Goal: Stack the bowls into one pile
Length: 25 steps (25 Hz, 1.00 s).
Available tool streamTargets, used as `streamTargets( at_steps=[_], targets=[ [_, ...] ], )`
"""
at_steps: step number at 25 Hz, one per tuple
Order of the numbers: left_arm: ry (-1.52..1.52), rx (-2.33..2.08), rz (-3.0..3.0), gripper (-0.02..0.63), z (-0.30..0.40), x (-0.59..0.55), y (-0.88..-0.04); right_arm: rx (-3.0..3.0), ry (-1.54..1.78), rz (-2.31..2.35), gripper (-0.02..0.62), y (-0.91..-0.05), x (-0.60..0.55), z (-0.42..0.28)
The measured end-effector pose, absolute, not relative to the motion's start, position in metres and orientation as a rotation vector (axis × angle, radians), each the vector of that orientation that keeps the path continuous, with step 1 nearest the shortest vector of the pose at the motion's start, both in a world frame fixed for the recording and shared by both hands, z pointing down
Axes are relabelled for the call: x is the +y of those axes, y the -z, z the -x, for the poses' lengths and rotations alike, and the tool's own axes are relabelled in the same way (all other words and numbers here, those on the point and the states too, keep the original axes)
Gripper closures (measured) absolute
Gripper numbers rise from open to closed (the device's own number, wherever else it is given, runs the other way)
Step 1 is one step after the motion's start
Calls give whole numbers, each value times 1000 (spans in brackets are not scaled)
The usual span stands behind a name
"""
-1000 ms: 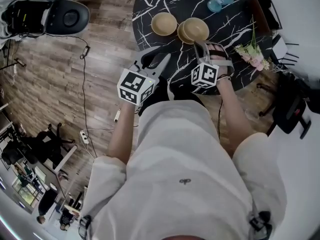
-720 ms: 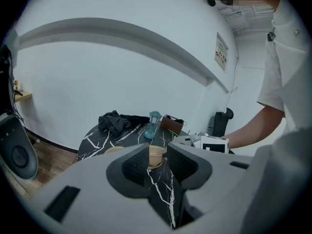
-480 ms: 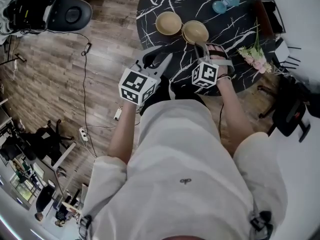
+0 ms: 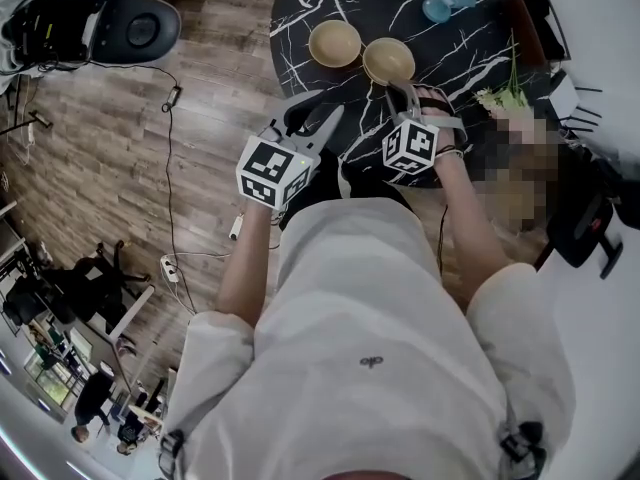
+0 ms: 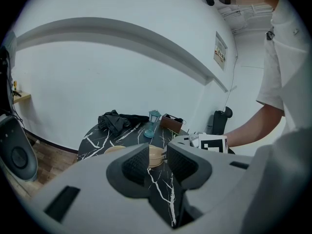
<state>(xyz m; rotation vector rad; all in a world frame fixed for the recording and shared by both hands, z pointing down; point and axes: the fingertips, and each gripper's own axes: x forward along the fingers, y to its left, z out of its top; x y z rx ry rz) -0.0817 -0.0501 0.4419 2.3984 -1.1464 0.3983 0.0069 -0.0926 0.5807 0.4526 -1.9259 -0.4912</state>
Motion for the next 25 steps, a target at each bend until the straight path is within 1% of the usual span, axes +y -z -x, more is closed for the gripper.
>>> streamTargets(
  at_steps=[25],
  targets=[
    [-408, -1159, -2392, 499, 89, -47, -442, -1928, 428, -397, 535, -599, -84, 1]
  ],
)
